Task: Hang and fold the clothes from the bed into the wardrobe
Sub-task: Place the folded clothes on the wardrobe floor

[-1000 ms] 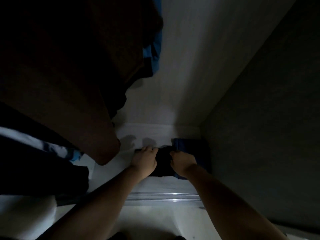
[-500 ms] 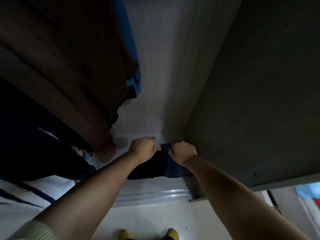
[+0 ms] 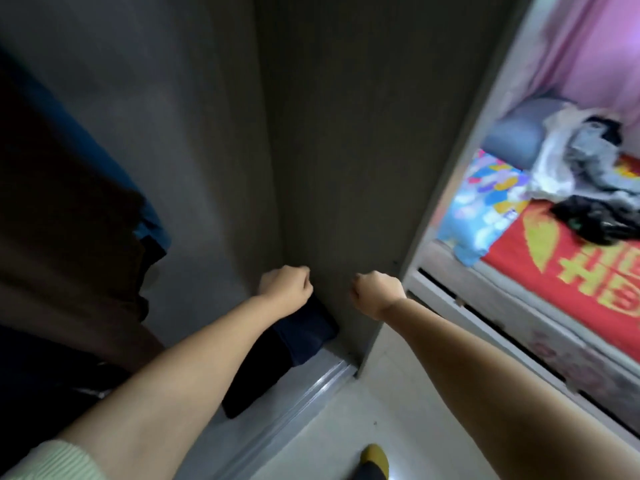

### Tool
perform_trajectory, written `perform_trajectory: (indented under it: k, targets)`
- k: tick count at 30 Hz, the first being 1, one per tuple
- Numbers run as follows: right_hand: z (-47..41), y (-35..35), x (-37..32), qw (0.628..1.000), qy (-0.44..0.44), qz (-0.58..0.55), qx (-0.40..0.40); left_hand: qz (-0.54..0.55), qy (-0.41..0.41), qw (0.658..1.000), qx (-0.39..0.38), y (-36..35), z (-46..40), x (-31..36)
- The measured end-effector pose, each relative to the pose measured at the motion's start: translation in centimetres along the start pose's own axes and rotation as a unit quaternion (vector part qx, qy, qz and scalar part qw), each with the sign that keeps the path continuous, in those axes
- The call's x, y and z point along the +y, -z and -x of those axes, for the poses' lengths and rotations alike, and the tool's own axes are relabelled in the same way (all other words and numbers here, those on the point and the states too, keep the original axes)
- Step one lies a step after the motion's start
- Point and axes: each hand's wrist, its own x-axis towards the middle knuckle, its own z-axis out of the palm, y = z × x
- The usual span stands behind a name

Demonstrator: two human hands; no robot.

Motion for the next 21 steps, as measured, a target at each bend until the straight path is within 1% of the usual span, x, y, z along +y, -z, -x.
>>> perform_trajectory:
  k: [3, 6, 10, 13, 15, 18, 21]
  targets:
    - [4.1, 0.7, 3.1, 0.998, -0.054, -0.009, 0.008, -0.014, -0.067, 0.997, -0.023, -0.4, -0.2, 5.4]
    - [9.1, 1.4, 8.2, 0.991, -0.130, -0.014, 0.027, -0.022, -0.137, 0.990, -0.036, -1.5, -0.1, 12.0]
    - [16.7, 1.2, 15.6, 0.972, -0.232, -0.043, 0.009, -0.036, -0.232, 0.971, -0.053, -4.2, -0.1, 20.8]
    - [22.5, 0.6, 21.8, 0.953, -0.298, -0.059, -0.002, -0.049, -0.285, 0.956, -0.050, -6.2, -0.4, 28.2]
    - [26.3, 0.0, 25.9, 0.941, -0.333, -0.066, -0.016, -0.052, -0.319, 0.944, -0.061, -7.8, -0.4, 33.2]
    - [31.3, -0.3, 31.8, 0.928, -0.368, -0.057, -0.035, -0.051, -0.353, 0.932, -0.070, -9.9, -0.4, 40.8]
    - [36.4, 0.3, 38.3, 0.912, -0.406, -0.048, -0.033, -0.039, -0.386, 0.918, -0.084, -11.9, -0.2, 49.2]
